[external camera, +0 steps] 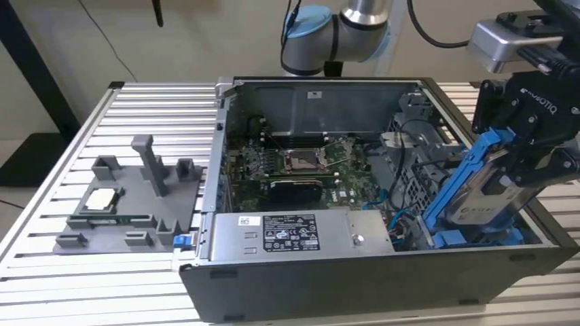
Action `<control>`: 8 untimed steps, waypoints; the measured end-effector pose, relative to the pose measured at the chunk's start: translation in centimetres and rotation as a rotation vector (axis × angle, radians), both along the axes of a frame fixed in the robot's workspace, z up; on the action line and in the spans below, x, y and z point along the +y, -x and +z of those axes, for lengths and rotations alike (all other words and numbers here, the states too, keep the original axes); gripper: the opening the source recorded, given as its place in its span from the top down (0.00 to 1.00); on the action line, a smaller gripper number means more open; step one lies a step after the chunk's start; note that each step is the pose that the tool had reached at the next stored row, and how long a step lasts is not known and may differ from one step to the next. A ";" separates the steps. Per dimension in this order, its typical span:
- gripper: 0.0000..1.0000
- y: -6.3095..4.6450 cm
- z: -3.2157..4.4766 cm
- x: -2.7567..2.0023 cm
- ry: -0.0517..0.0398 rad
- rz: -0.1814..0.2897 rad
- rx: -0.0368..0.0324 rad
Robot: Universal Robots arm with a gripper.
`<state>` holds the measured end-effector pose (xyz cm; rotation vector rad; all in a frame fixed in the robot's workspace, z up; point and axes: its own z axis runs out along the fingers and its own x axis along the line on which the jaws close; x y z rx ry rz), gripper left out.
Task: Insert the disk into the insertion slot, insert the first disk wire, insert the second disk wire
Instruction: 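Insert the disk into the insertion slot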
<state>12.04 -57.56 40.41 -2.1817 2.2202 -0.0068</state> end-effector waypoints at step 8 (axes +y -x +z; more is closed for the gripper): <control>0.68 0.9 -1.43 0.12 0.0003 -0.002 -0.0063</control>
